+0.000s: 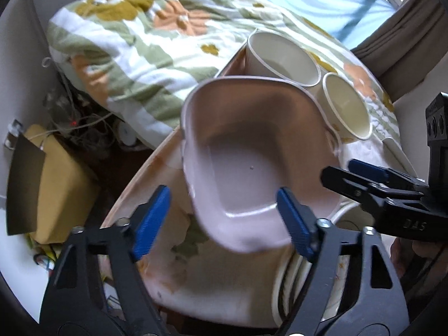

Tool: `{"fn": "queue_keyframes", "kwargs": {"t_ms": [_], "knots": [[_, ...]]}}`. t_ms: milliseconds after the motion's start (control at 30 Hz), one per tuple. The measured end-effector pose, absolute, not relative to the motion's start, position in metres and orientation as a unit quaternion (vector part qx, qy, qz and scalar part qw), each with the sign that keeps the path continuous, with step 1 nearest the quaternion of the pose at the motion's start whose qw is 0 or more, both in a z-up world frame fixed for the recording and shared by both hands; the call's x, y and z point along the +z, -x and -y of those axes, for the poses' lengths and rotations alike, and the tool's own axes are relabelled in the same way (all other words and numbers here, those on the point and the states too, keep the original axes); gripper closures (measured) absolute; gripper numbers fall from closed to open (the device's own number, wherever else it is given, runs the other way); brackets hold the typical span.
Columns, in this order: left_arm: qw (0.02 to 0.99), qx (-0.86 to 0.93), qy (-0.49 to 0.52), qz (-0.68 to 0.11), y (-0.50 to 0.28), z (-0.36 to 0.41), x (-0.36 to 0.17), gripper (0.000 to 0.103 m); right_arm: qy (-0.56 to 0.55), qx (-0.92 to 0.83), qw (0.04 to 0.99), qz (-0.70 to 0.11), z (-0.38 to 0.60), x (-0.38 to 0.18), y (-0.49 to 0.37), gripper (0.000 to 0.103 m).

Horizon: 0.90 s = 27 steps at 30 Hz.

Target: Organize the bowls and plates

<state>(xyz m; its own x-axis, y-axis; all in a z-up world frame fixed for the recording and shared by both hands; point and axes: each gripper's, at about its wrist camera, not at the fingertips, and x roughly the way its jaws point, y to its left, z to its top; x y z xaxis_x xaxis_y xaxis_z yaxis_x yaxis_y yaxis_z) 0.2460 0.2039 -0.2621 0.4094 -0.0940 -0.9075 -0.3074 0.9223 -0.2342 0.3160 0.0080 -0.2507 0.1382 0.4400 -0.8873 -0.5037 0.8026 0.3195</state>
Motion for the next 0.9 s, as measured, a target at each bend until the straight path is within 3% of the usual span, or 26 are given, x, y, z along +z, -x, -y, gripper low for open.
{"fn": "queue_keyframes", "kwargs": {"t_ms": [67,167,200,267,333,667,900], "knots": [[0.813,0.060,0.191,-0.547,-0.255,-0.207,-0.273,0.039,0.026,0.314,0.744,-0.589,-0.015,-0.262,-0.323,0.036],[0.807,0.055,0.191,-0.556,-0.265,-0.210,-0.283,0.053,0.026,0.314,0.740,-0.595,-0.022,-0.272,-0.329,0.050],[0.806,0.053,0.193,-0.557,-0.267,-0.212,-0.285,0.063,0.027,0.314,0.739,-0.596,-0.025,-0.275,-0.330,0.054],[0.802,0.047,0.195,-0.563,-0.270,-0.214,-0.290,0.072,0.028,0.318,0.735,-0.599,-0.031,-0.279,-0.332,0.076],[0.800,0.042,0.196,-0.566,-0.273,-0.215,-0.292,0.076,0.032,0.321,0.734,-0.598,-0.036,-0.281,-0.332,0.086],[0.816,0.047,0.154,-0.555,-0.270,-0.211,-0.275,0.076,0.036,0.324,0.750,-0.576,-0.035,-0.270,-0.321,0.088],[0.837,0.041,0.129,-0.530,-0.252,-0.185,-0.230,0.076,0.010,0.324,0.765,-0.557,-0.012,-0.238,-0.300,0.088]]}}
